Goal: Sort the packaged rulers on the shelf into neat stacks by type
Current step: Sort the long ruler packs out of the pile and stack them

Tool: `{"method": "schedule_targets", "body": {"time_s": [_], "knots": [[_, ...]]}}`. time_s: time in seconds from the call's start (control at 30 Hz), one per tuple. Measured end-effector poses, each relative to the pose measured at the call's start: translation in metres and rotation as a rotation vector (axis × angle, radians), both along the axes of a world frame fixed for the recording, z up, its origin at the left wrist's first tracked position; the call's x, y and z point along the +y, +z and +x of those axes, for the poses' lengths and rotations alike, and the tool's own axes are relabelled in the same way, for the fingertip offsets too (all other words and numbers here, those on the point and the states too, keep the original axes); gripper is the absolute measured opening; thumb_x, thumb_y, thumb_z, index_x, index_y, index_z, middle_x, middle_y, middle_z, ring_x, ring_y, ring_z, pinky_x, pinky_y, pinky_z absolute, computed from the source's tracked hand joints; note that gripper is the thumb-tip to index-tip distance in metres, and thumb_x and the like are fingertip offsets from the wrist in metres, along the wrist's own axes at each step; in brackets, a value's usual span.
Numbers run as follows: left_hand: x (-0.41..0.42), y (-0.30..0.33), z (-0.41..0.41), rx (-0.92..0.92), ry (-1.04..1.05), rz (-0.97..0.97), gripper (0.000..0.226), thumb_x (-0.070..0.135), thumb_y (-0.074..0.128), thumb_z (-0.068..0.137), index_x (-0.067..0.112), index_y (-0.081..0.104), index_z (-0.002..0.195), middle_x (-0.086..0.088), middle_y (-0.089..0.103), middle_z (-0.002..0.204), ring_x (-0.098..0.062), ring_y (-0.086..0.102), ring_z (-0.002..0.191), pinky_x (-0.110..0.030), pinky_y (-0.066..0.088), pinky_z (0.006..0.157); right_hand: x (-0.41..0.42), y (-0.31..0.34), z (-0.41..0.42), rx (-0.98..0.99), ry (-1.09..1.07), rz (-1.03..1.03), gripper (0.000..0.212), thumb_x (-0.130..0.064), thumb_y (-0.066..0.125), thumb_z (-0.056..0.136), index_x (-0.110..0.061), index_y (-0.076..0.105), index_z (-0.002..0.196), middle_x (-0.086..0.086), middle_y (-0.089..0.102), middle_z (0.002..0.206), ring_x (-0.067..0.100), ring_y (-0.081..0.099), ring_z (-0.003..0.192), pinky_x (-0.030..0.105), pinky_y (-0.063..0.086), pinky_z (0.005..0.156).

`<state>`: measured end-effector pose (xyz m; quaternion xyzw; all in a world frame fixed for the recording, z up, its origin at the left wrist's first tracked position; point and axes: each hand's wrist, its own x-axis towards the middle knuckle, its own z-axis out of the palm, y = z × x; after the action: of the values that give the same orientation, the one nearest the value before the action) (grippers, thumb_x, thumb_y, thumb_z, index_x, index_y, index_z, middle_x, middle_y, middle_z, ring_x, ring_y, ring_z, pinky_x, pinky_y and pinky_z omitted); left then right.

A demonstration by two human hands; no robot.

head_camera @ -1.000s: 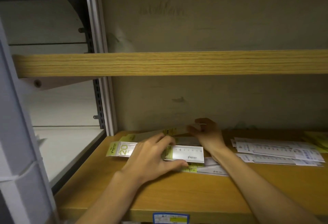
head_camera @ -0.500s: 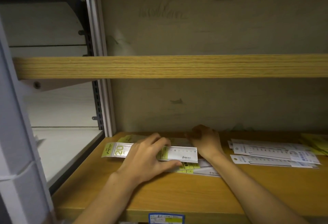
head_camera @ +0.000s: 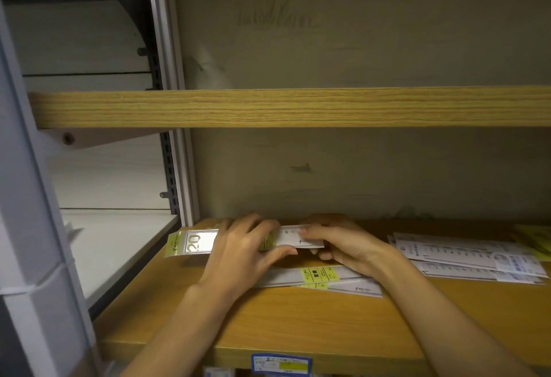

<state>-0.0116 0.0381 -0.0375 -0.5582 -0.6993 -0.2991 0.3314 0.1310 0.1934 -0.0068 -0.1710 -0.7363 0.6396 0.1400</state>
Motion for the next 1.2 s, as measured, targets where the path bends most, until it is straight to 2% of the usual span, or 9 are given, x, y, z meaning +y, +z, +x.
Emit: {"method": "schedule_targets", "body": {"time_s": [0.13, 0.27, 0.37, 0.53, 0.63, 0.73, 1.0, 1.13, 1.2], "knots": [[0.001, -0.001, 0.001, -0.033, 0.004, -0.025, 0.063, 0.074, 0.038, 0.085, 0.023, 0.068, 0.107, 0.003, 0.065, 0.103, -0.019, 0.062, 0.095, -0.042, 0.053, 0.078, 0.003, -0.003, 0.000, -0.018, -0.065, -0.014, 0.025, -0.018, 0.074, 0.080, -0.011, 0.068, 0.104, 0.016, 0.069, 0.105, 0.022, 0.059, 0.094, 0.035, 0.045, 0.086], [0.000, 0.000, 0.000, -0.001, 0.044, -0.003, 0.052, 0.065, 0.045, 0.085, 0.028, 0.068, 0.113, 0.000, 0.062, 0.117, -0.023, 0.057, 0.109, -0.044, 0.046, 0.091, 0.013, -0.003, -0.002, 0.054, -0.221, -0.048, 0.019, -0.014, 0.071, 0.083, -0.009, 0.066, 0.102, 0.012, 0.062, 0.092, 0.014, 0.052, 0.071, 0.024, 0.042, 0.062], [-0.002, 0.001, 0.000, 0.010, 0.057, 0.038, 0.045, 0.060, 0.048, 0.085, 0.028, 0.069, 0.109, -0.001, 0.061, 0.118, -0.022, 0.054, 0.112, -0.043, 0.041, 0.095, 0.020, -0.002, -0.001, 0.168, -0.356, -0.064, 0.022, -0.015, 0.072, 0.084, -0.011, 0.065, 0.105, 0.012, 0.061, 0.086, 0.015, 0.050, 0.066, 0.025, 0.041, 0.058], [-0.003, -0.001, 0.000, -0.042, 0.051, -0.004, 0.035, 0.057, 0.050, 0.086, 0.028, 0.068, 0.095, 0.006, 0.063, 0.105, -0.017, 0.058, 0.101, -0.039, 0.044, 0.085, 0.024, -0.004, -0.003, 0.217, -0.526, 0.000, 0.028, -0.016, 0.074, 0.082, -0.019, 0.060, 0.107, 0.010, 0.062, 0.099, 0.017, 0.054, 0.077, 0.024, 0.042, 0.060], [-0.003, -0.002, 0.000, -0.057, 0.035, -0.053, 0.037, 0.057, 0.048, 0.087, 0.028, 0.069, 0.091, 0.008, 0.064, 0.100, -0.015, 0.059, 0.097, -0.039, 0.045, 0.085, 0.023, -0.007, -0.006, 0.185, -0.544, 0.074, 0.031, -0.015, 0.073, 0.084, -0.015, 0.058, 0.111, 0.009, 0.060, 0.106, 0.022, 0.057, 0.091, 0.026, 0.046, 0.070], [-0.004, -0.001, 0.001, -0.076, -0.025, -0.106, 0.038, 0.060, 0.046, 0.088, 0.029, 0.068, 0.091, 0.013, 0.062, 0.097, -0.010, 0.057, 0.096, -0.033, 0.042, 0.088, 0.022, -0.008, -0.008, 0.154, -0.554, 0.158, 0.026, -0.014, 0.073, 0.084, -0.016, 0.059, 0.105, 0.006, 0.058, 0.109, 0.024, 0.056, 0.101, 0.022, 0.046, 0.066], [-0.005, -0.001, 0.003, -0.106, -0.136, -0.242, 0.045, 0.067, 0.041, 0.088, 0.031, 0.066, 0.097, 0.016, 0.059, 0.102, -0.003, 0.050, 0.102, -0.032, 0.041, 0.093, 0.030, -0.016, -0.013, 0.060, -0.543, 0.470, 0.024, -0.021, 0.075, 0.083, -0.019, 0.065, 0.104, -0.004, 0.061, 0.106, 0.009, 0.053, 0.096, 0.007, 0.036, 0.065], [-0.007, 0.001, 0.005, -0.135, -0.155, -0.304, 0.050, 0.072, 0.038, 0.085, 0.033, 0.065, 0.101, 0.017, 0.058, 0.106, -0.001, 0.048, 0.106, -0.031, 0.036, 0.098, 0.029, -0.017, -0.014, 0.023, -0.540, 0.621, 0.023, -0.023, 0.073, 0.084, -0.015, 0.068, 0.105, -0.008, 0.060, 0.097, 0.007, 0.056, 0.093, 0.011, 0.036, 0.073], [-0.007, 0.002, 0.006, -0.140, -0.174, -0.336, 0.050, 0.074, 0.040, 0.084, 0.033, 0.065, 0.102, 0.018, 0.057, 0.106, 0.001, 0.047, 0.106, -0.030, 0.036, 0.099, 0.028, -0.017, -0.014, 0.003, -0.525, 0.695, 0.023, -0.025, 0.071, 0.087, -0.014, 0.068, 0.106, -0.008, 0.059, 0.095, 0.005, 0.054, 0.087, 0.007, 0.035, 0.065]]}}
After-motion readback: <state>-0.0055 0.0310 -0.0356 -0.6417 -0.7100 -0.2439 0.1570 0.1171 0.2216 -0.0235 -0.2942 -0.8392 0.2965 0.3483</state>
